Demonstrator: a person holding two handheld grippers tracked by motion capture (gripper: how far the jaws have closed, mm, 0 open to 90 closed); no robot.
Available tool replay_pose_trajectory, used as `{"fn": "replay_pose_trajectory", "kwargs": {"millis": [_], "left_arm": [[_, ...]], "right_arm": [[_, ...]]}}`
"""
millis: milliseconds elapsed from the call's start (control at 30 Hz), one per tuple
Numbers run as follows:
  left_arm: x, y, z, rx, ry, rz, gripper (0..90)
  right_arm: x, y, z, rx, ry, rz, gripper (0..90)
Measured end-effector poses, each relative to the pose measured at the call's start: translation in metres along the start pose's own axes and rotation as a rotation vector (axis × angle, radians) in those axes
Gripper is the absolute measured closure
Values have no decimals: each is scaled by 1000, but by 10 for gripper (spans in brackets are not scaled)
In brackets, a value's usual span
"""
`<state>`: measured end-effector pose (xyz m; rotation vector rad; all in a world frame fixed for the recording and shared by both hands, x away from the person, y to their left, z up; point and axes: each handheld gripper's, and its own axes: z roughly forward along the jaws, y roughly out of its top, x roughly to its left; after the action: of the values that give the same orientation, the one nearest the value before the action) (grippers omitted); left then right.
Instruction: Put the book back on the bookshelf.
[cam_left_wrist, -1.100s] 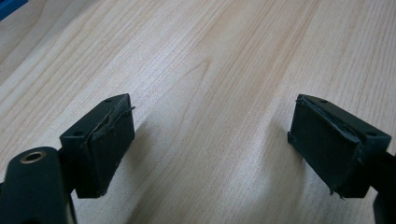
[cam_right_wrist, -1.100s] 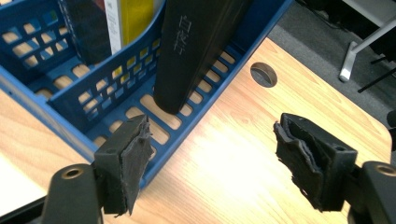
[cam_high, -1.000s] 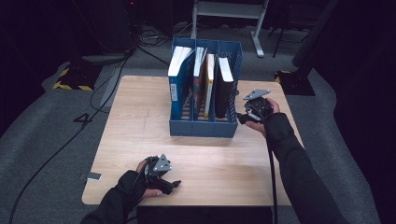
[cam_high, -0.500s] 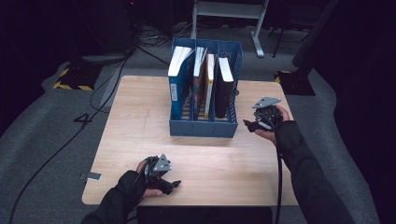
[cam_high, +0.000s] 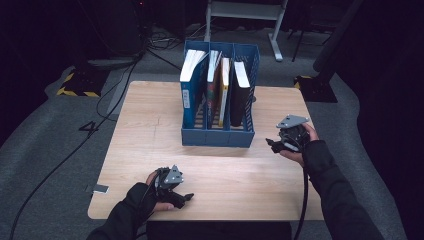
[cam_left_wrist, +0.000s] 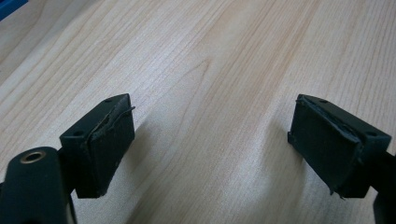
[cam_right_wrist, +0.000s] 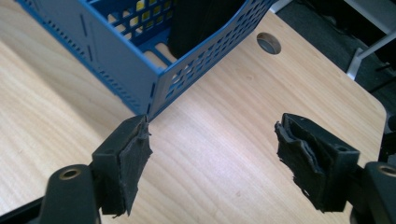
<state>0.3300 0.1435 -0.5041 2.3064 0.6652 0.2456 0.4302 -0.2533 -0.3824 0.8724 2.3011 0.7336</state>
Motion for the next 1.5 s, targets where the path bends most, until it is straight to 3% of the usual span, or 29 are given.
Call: {"fn": "replay_pose_trajectory", "kwargs": {"millis": [533, 1067, 1233, 1400, 1500], "left_arm": [[0, 0, 0, 0, 0, -1, 144], [0, 0, 0, 0, 1, -2, 143], [0, 0, 0, 1, 2, -1, 144], [0, 0, 0, 0, 2, -3, 143], [0, 0, 0, 0, 1, -1, 143]], "right_arm": [[14, -43, -8, 8, 35, -5, 243], [18, -92, -9, 6, 63, 44, 232], [19, -114, -4, 9, 76, 75, 231], [20, -135, 3, 33, 83, 73, 231], [20, -150, 6, 18, 86, 100, 227]]}}
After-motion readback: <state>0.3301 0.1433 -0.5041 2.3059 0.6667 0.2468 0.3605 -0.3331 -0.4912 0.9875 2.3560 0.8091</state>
